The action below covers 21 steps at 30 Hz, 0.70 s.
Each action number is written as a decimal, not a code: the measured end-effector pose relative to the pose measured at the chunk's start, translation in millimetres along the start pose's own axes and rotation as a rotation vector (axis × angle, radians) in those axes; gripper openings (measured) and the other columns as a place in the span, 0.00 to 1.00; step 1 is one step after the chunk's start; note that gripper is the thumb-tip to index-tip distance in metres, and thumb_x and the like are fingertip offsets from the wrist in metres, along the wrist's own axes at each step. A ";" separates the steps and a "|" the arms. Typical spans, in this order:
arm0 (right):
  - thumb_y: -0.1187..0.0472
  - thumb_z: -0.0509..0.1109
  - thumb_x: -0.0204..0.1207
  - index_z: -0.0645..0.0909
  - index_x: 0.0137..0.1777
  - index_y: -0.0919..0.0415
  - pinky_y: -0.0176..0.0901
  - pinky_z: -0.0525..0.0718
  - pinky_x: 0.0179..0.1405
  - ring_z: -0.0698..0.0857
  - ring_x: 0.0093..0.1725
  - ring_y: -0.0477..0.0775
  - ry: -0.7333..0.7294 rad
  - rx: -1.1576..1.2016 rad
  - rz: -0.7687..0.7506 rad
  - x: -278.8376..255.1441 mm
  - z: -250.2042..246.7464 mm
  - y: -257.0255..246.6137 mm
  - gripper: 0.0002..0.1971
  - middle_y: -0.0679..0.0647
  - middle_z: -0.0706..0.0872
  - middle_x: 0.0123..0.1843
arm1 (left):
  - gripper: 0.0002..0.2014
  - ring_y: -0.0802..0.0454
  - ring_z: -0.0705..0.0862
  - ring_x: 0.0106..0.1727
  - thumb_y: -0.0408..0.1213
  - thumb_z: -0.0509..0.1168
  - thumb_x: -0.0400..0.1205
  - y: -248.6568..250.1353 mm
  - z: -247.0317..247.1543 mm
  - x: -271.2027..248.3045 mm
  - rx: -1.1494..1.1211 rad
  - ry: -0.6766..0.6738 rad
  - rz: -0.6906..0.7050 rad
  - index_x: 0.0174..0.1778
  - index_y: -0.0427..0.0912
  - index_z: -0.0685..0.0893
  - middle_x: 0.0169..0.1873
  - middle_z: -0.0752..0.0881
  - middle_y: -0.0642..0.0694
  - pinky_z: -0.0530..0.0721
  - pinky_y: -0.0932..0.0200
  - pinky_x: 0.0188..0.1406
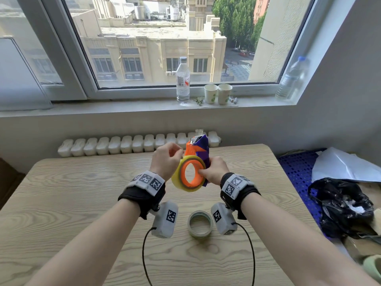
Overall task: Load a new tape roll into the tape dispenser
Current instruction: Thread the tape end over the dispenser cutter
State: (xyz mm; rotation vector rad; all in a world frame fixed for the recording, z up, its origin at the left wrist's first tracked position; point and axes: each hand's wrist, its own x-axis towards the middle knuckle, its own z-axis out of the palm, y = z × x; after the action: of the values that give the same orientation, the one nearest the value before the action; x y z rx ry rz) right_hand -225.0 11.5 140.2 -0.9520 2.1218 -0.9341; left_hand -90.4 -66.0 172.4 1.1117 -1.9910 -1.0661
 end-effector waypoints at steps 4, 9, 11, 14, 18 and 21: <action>0.58 0.73 0.56 0.86 0.37 0.58 0.59 0.91 0.41 0.90 0.36 0.62 0.015 -0.014 0.007 6.5 3.2 2.9 0.09 0.61 0.91 0.36 | 0.11 0.42 0.88 0.40 0.29 0.60 0.79 7.7 15.9 1.5 -0.078 -0.290 -0.172 0.39 0.29 0.87 0.37 0.89 0.34 0.89 0.43 0.52; 0.59 0.74 0.58 0.85 0.37 0.55 0.58 0.91 0.38 0.90 0.35 0.59 0.004 -0.008 -0.022 3.4 5.6 1.4 0.06 0.59 0.90 0.36 | 0.14 0.46 0.75 0.33 0.36 0.56 0.83 9.6 32.2 -1.0 -0.015 -0.460 -0.281 0.31 0.38 0.77 0.30 0.76 0.43 0.75 0.54 0.36; 0.60 0.75 0.63 0.82 0.37 0.52 0.55 0.91 0.35 0.90 0.34 0.57 -0.013 0.004 -0.045 -0.1 6.7 1.1 0.05 0.55 0.88 0.35 | 0.18 0.51 0.67 0.25 0.40 0.55 0.84 5.0 37.8 -1.9 -0.007 -0.465 -0.277 0.27 0.43 0.72 0.23 0.70 0.48 0.66 0.58 0.28; 0.62 0.75 0.68 0.80 0.43 0.54 0.51 0.91 0.32 0.88 0.35 0.56 -0.052 0.092 -0.058 -2.8 8.2 2.9 0.07 0.54 0.85 0.37 | 0.20 0.52 0.66 0.23 0.41 0.55 0.85 2.8 40.6 -5.3 -0.110 -0.416 -0.277 0.25 0.42 0.72 0.21 0.69 0.48 0.64 0.57 0.28; 0.68 0.74 0.70 0.78 0.63 0.60 0.48 0.90 0.43 0.86 0.48 0.56 -0.191 0.291 -0.071 -6.0 3.4 3.4 0.21 0.59 0.85 0.57 | 0.18 0.46 0.76 0.31 0.41 0.56 0.84 2.3 34.4 -3.9 -0.145 -0.336 -0.274 0.33 0.35 0.80 0.28 0.78 0.39 0.73 0.56 0.36; 0.72 0.68 0.71 0.75 0.68 0.63 0.47 0.86 0.51 0.85 0.52 0.55 -0.297 0.387 -0.086 -12.1 -3.6 -3.1 0.23 0.57 0.83 0.55 | 0.17 0.44 0.77 0.35 0.46 0.61 0.81 -2.8 29.0 -1.7 -0.207 -0.311 -0.305 0.38 0.34 0.82 0.33 0.80 0.35 0.75 0.53 0.38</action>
State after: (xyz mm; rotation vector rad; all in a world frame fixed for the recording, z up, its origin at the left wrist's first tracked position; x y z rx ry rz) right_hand -220.0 20.9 147.6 -0.9198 1.5910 -1.1188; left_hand -111.7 -55.3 155.7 1.2200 -1.9194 -1.6516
